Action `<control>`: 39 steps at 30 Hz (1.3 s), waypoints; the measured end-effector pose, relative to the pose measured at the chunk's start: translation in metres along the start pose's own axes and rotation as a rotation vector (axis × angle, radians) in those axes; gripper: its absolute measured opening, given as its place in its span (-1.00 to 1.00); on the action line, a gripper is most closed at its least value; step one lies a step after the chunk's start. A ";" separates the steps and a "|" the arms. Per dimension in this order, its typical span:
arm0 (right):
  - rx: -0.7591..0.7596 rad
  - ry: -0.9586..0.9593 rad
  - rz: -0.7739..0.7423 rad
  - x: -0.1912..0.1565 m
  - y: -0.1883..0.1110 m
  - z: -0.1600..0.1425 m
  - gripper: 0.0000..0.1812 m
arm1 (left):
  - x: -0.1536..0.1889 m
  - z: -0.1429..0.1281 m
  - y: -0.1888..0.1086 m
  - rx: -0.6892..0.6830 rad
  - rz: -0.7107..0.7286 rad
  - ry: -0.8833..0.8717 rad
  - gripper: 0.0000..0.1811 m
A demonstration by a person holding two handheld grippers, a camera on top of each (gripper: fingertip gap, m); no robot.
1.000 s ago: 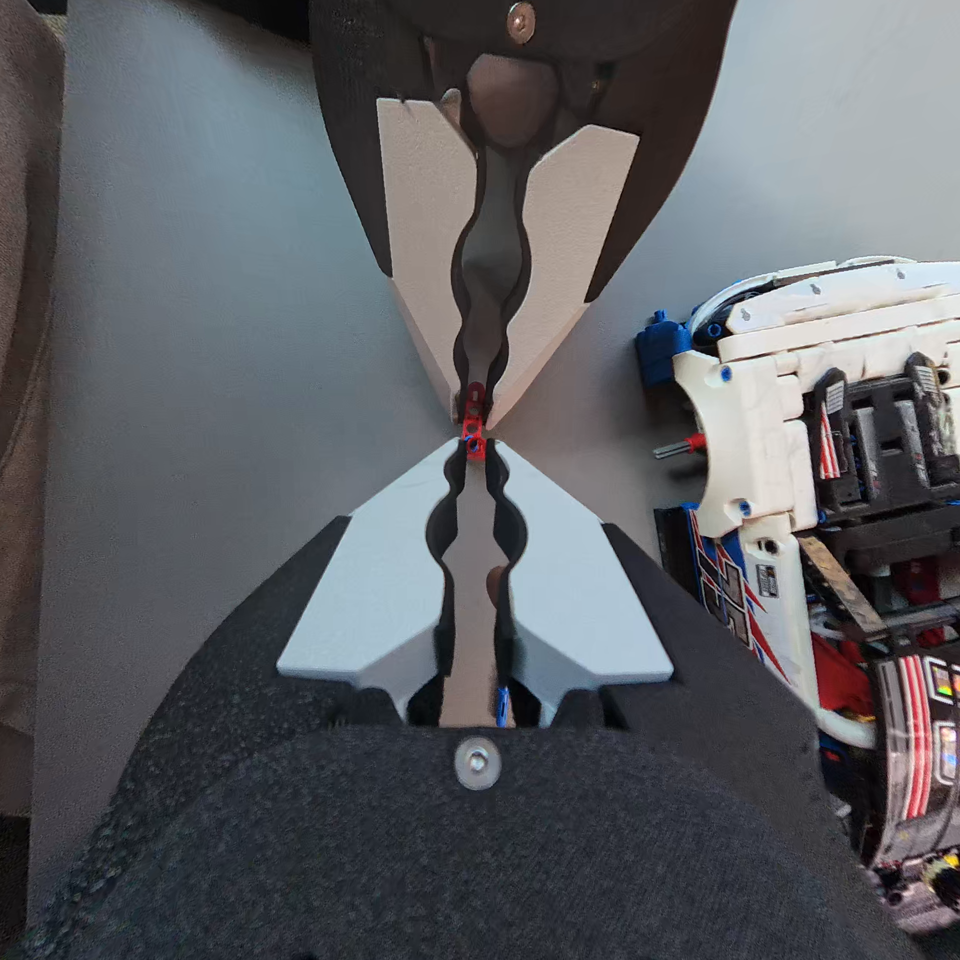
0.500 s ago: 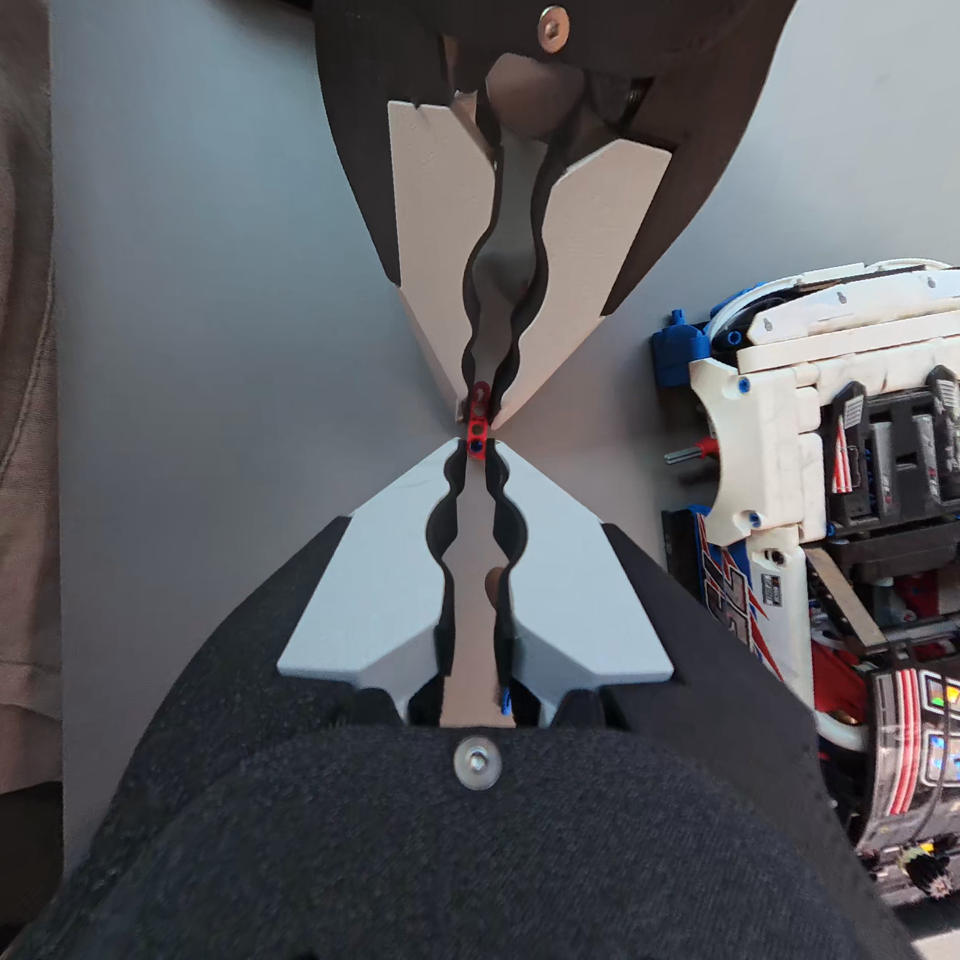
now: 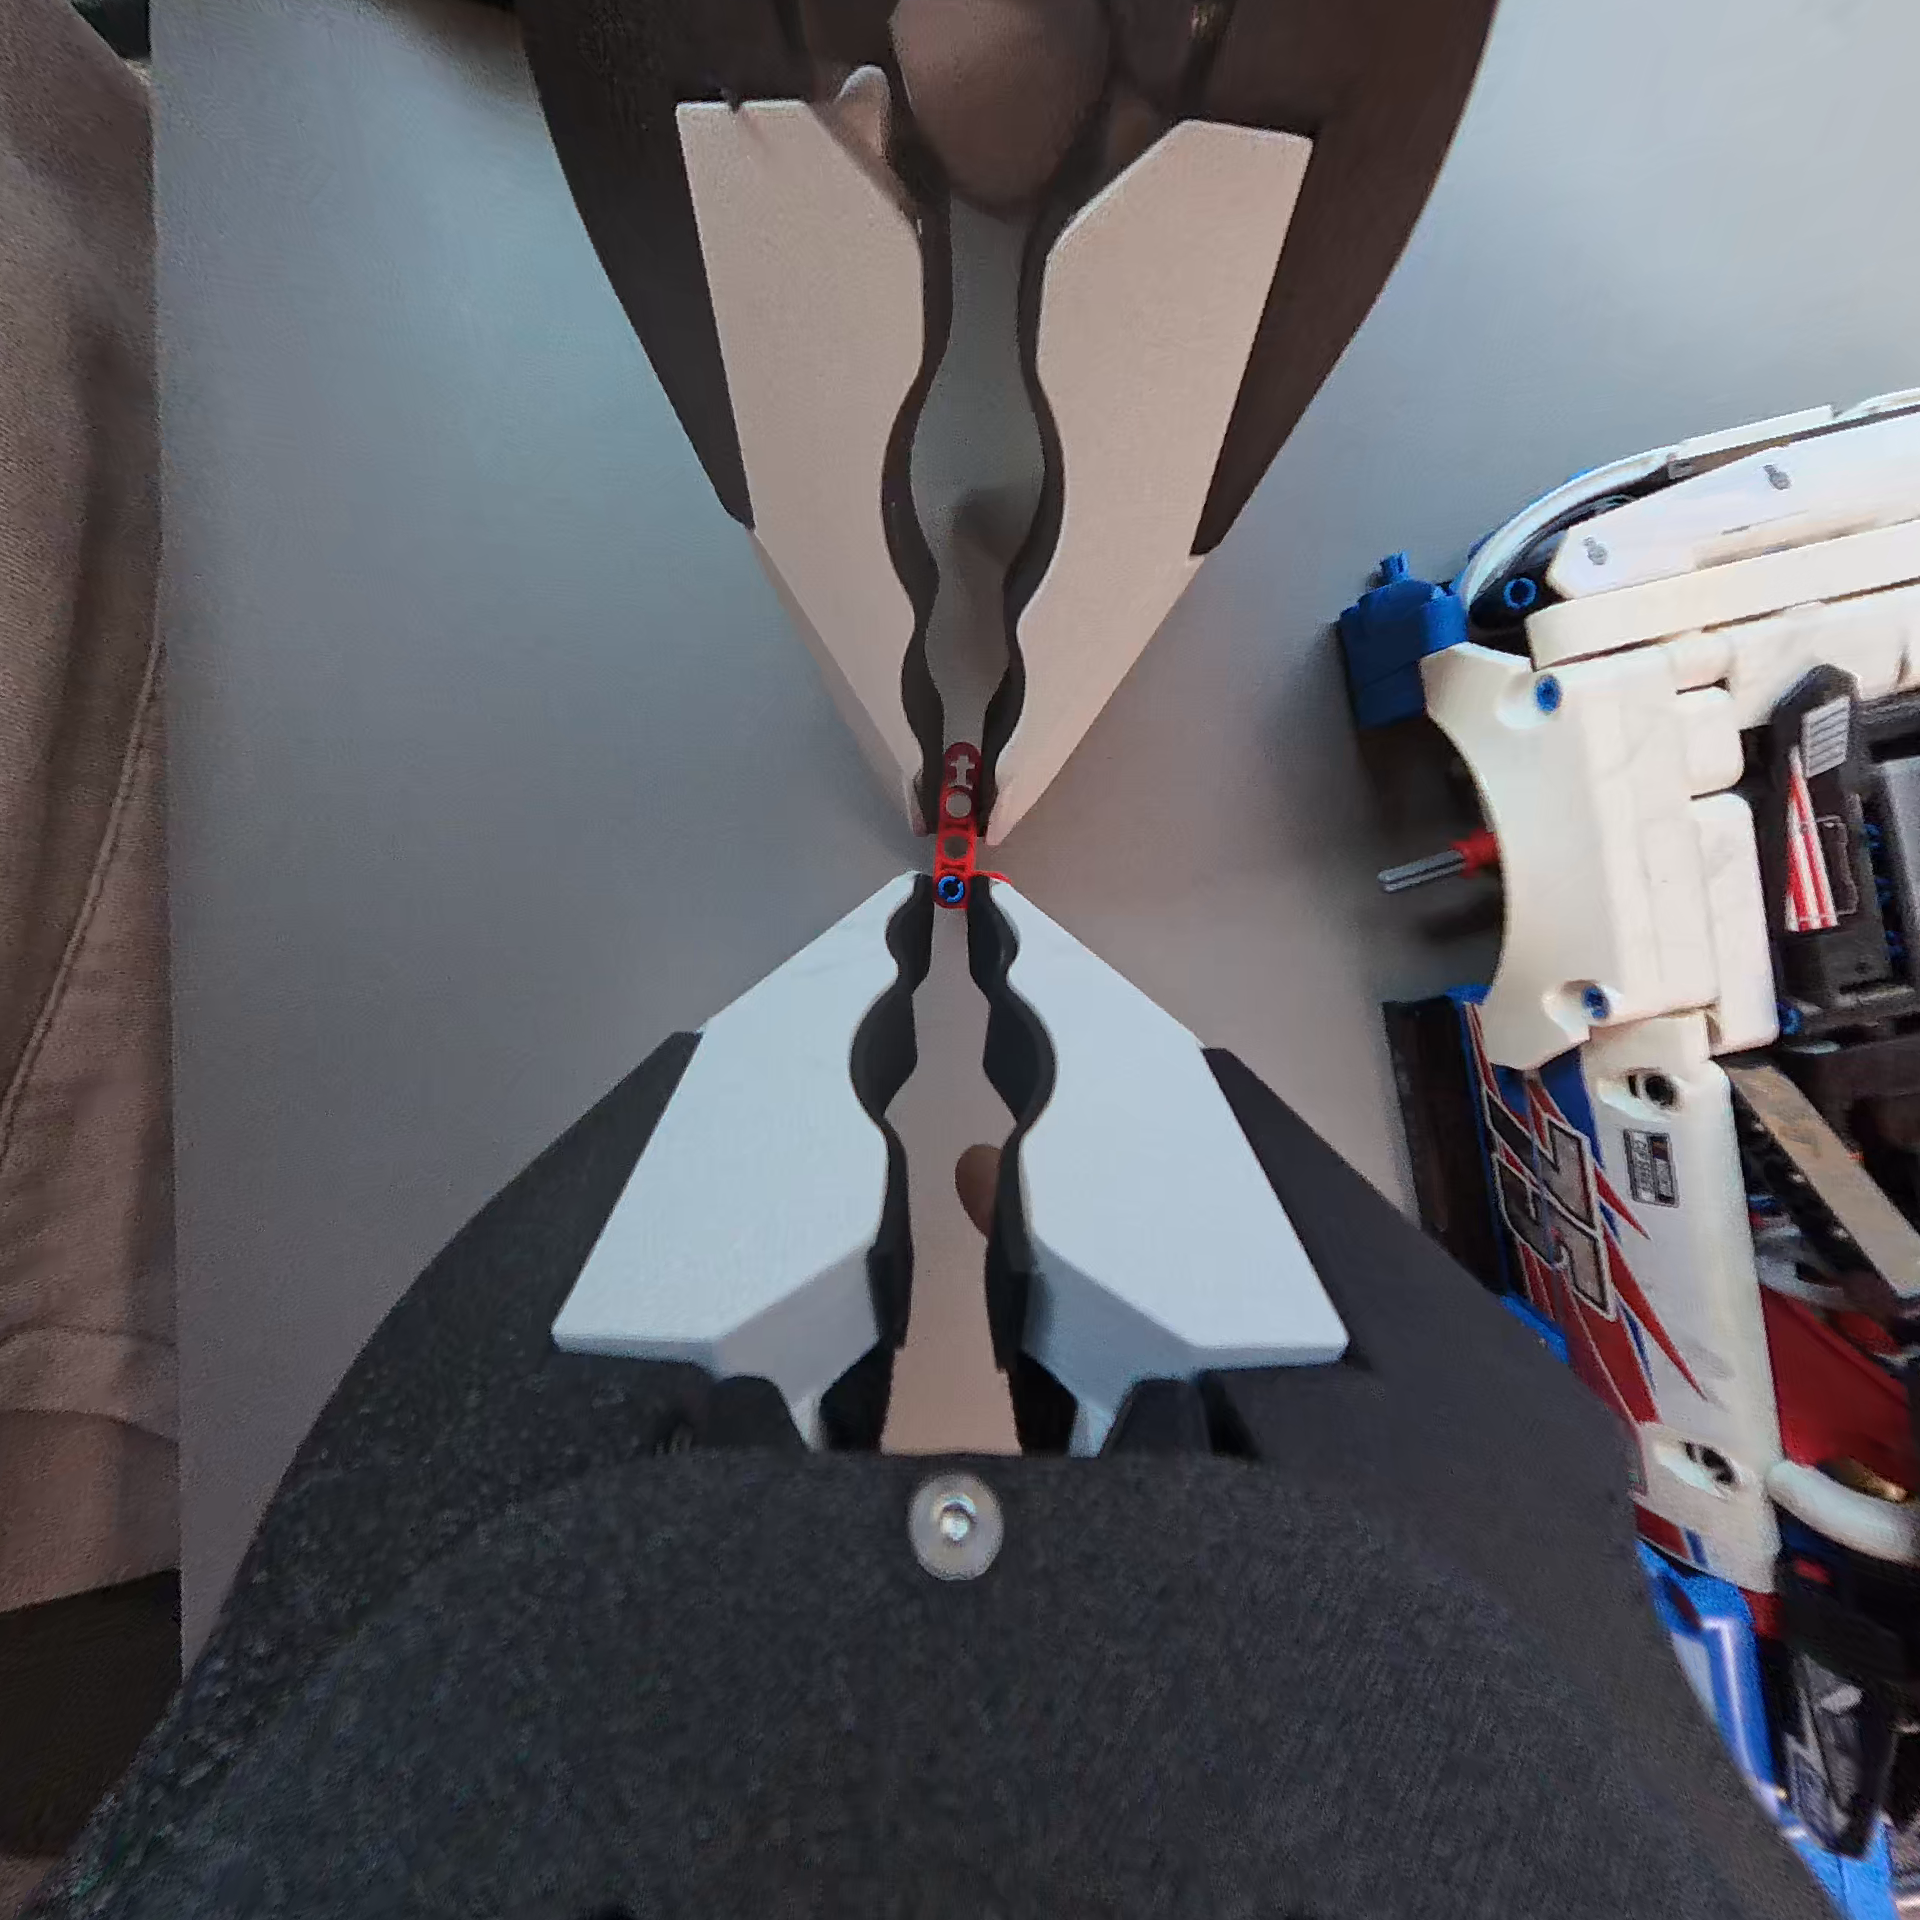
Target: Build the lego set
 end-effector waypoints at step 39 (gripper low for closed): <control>0.215 0.379 -0.198 -0.008 0.005 -0.011 -0.92 | -0.011 -0.011 -0.008 0.038 0.157 0.019 -0.86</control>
Point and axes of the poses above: each gripper's, where its closed fingertips meet, y out along the fingers, z out of its top, x = y × z across the jaws, the point moved 10 cm from there along -y, back along the fingers, and after that the axes turned 6 degrees about -z, right-handed, at the moved point
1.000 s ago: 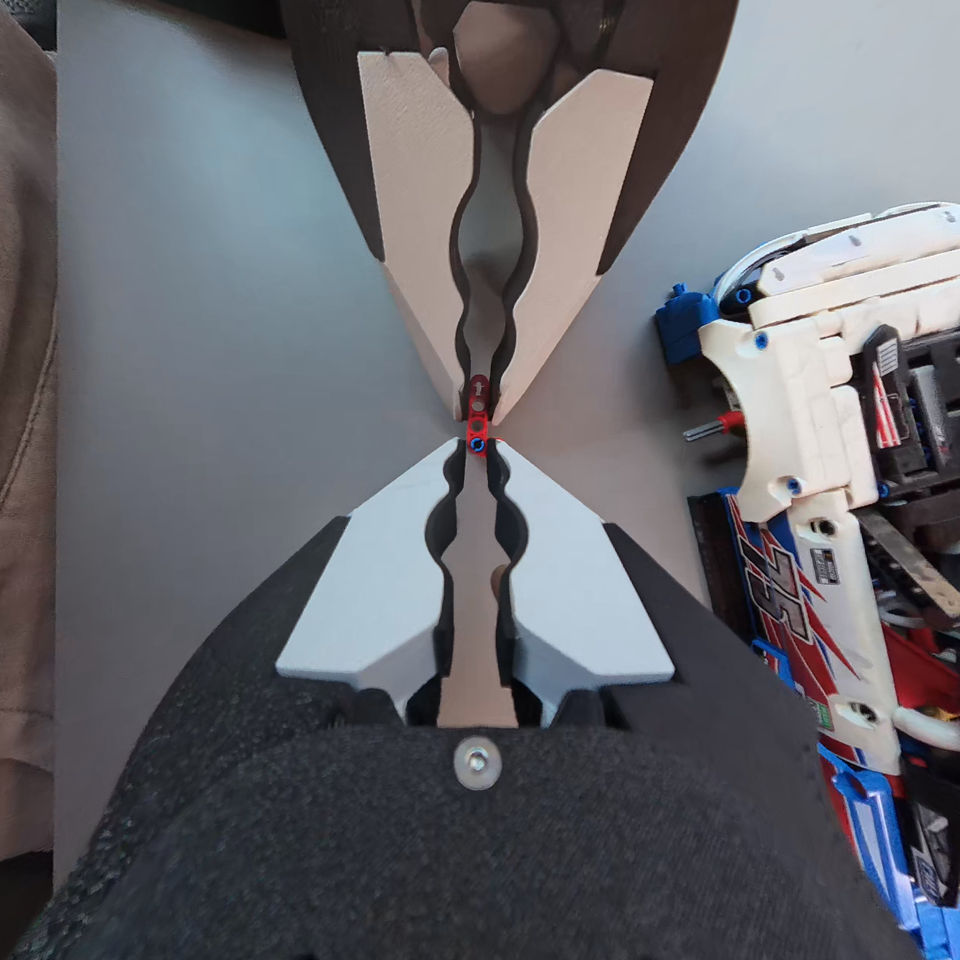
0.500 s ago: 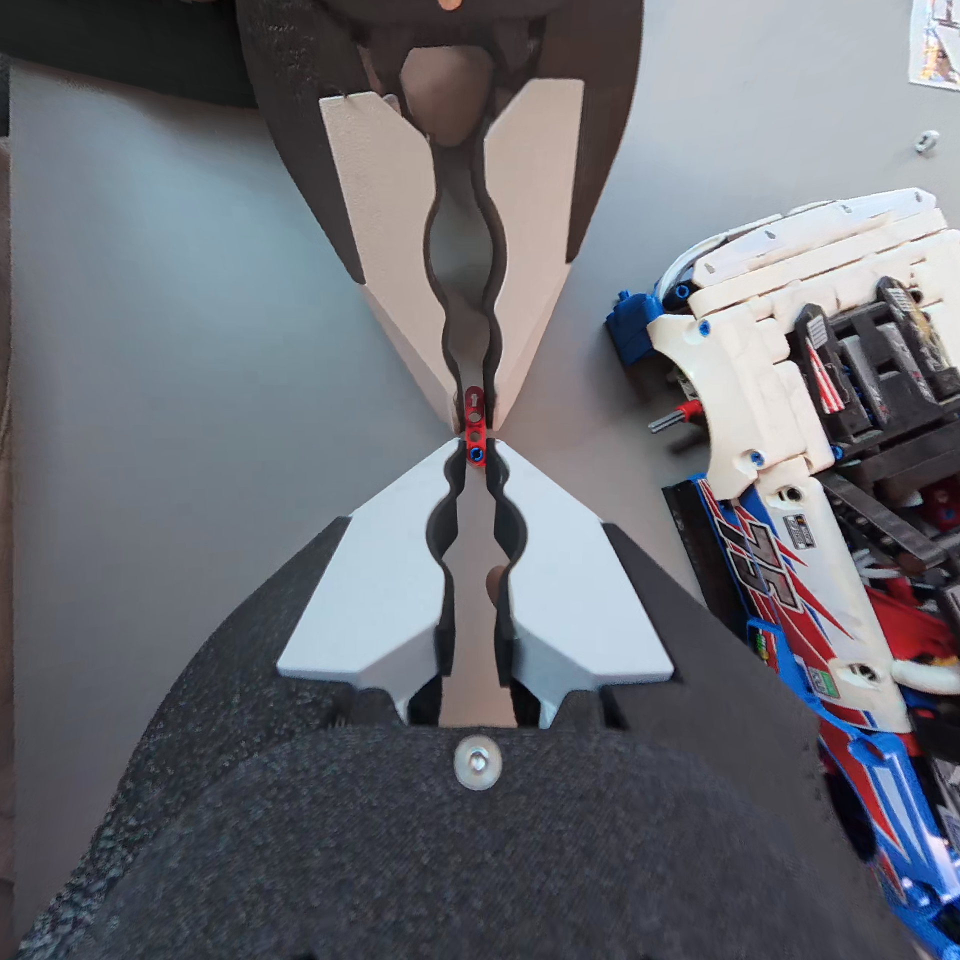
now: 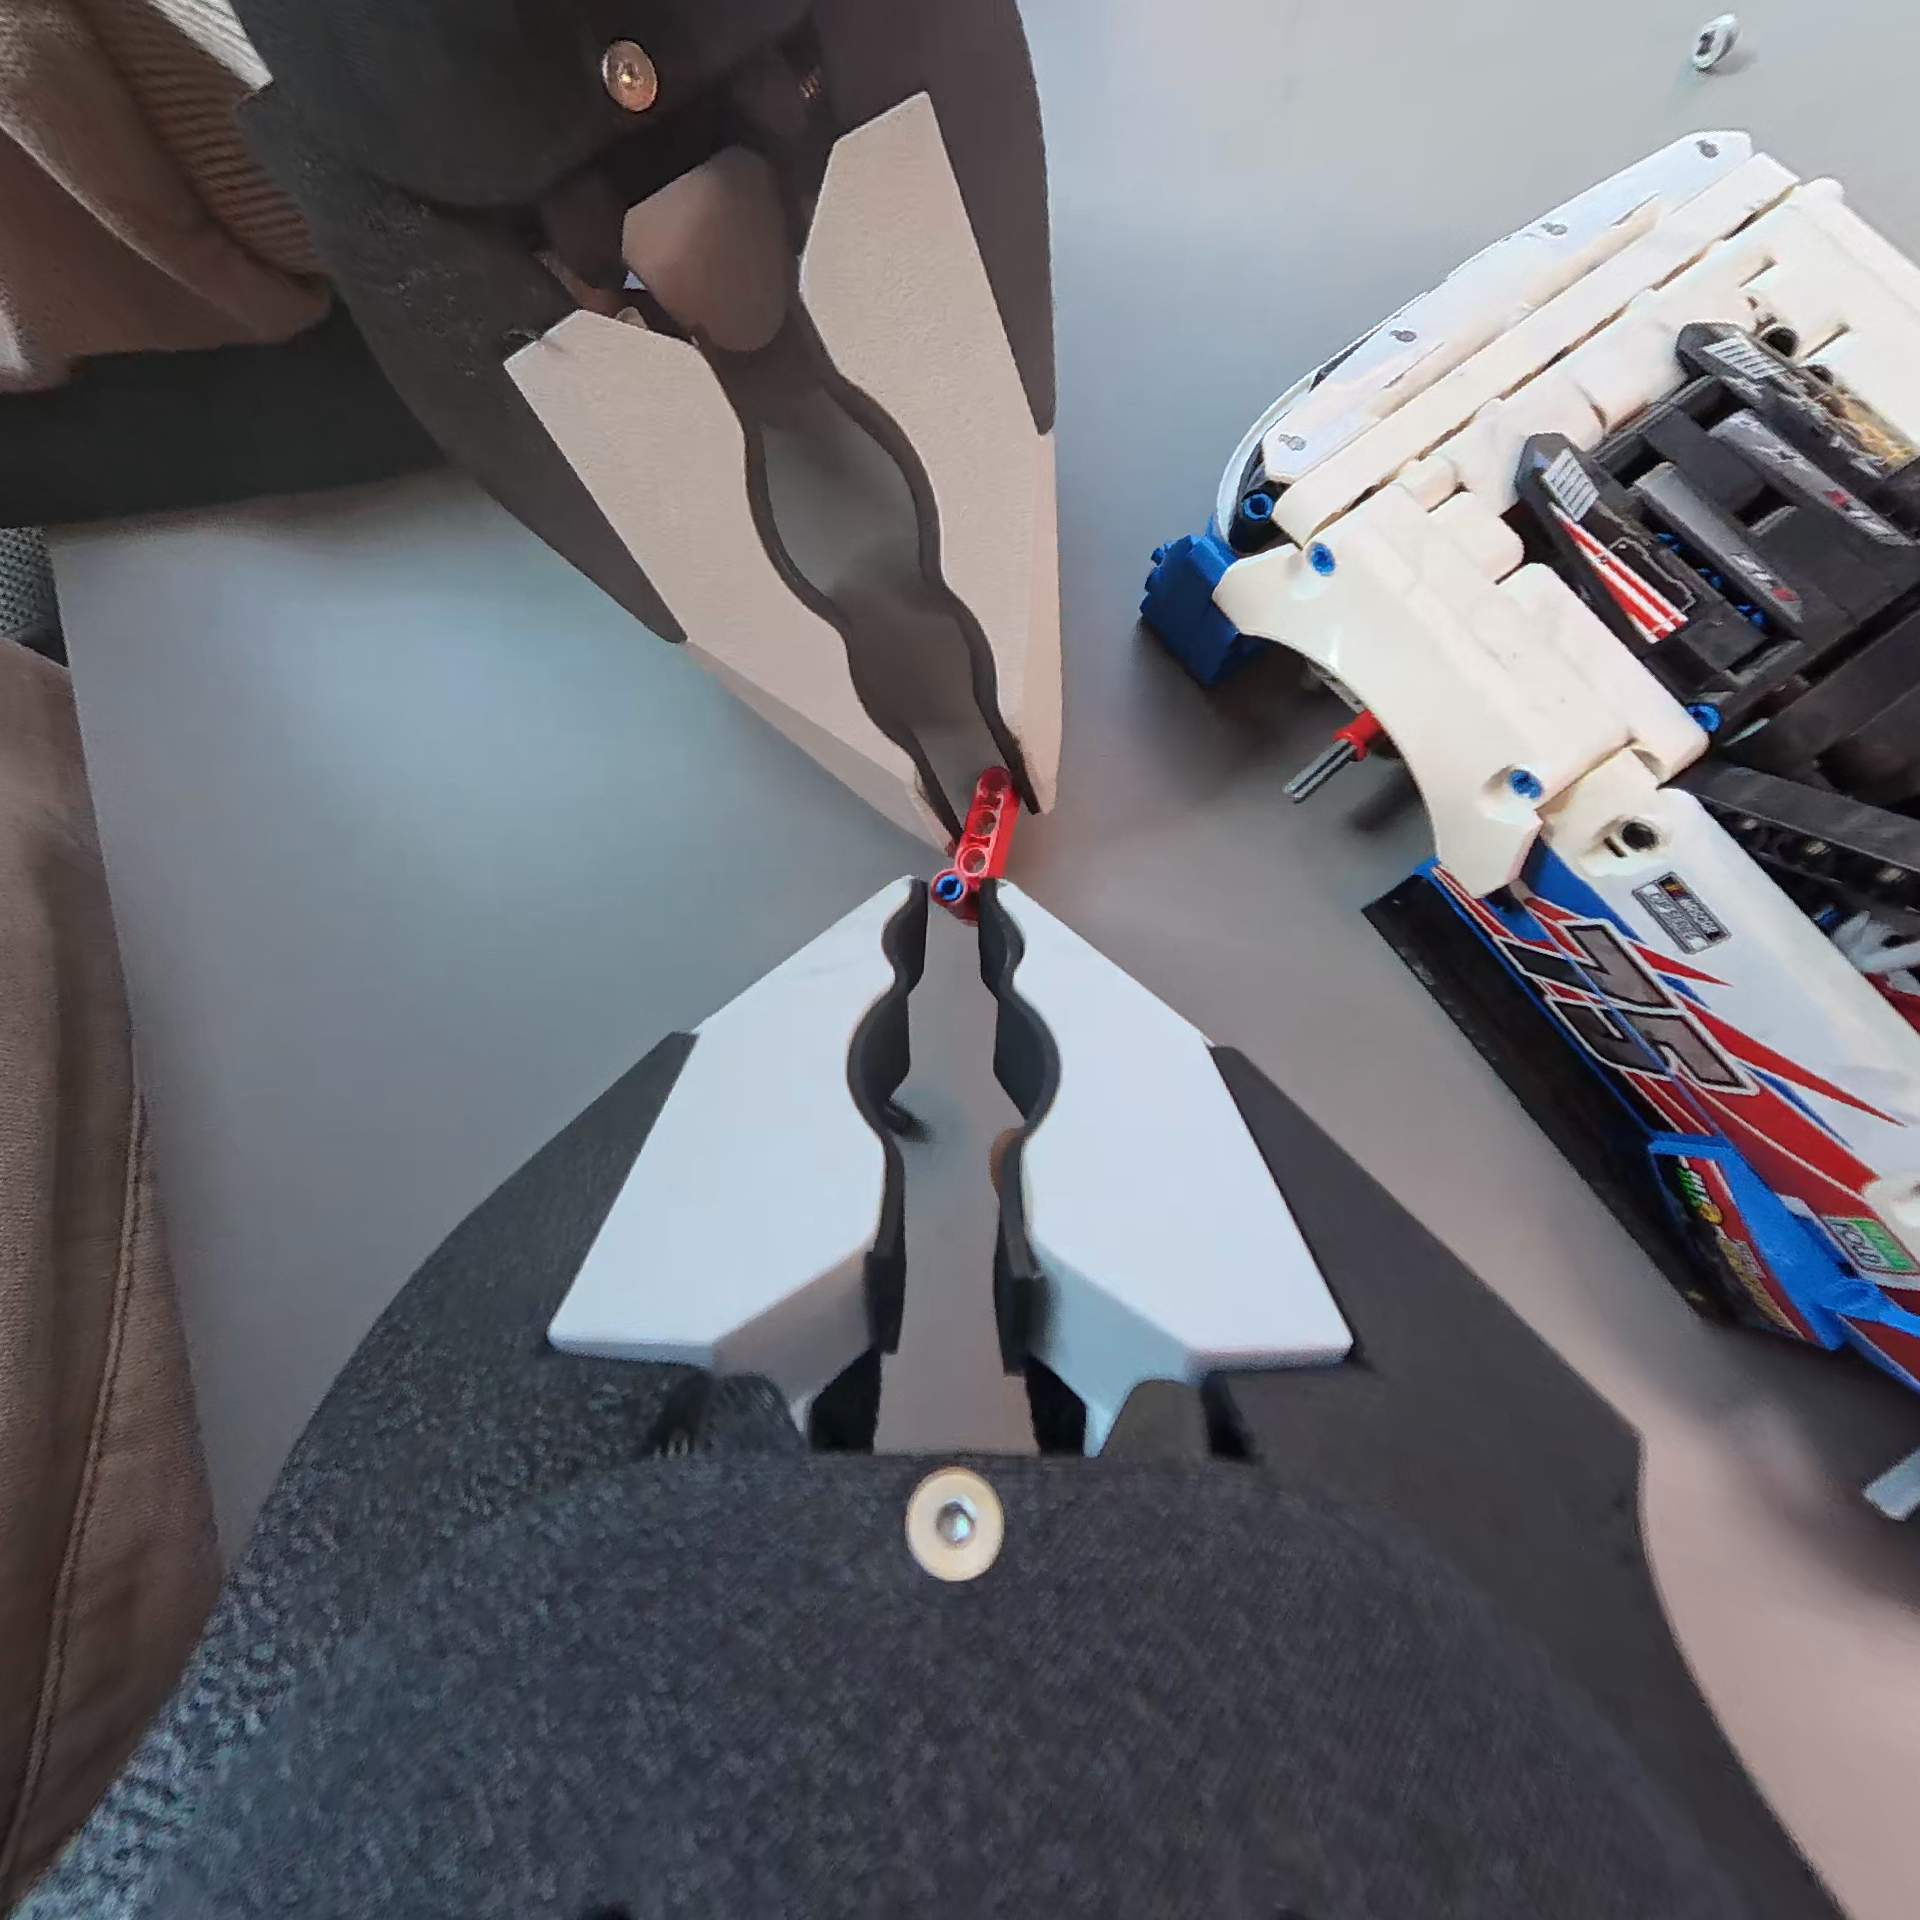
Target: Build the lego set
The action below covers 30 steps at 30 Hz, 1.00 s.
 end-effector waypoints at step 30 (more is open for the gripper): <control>0.097 -0.094 0.042 0.028 -0.031 -0.010 -0.76 | -0.010 -0.001 -0.015 0.045 0.063 -0.050 -0.90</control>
Point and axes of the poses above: each gripper's, where its closed fingertips meet, y out along the fingers, z out of its top, x = y × z across the jaws, the point moved 10 cm from there along -y, back along the fingers, and after that the axes turned 6 degrees about -z, right-handed, at the moved point
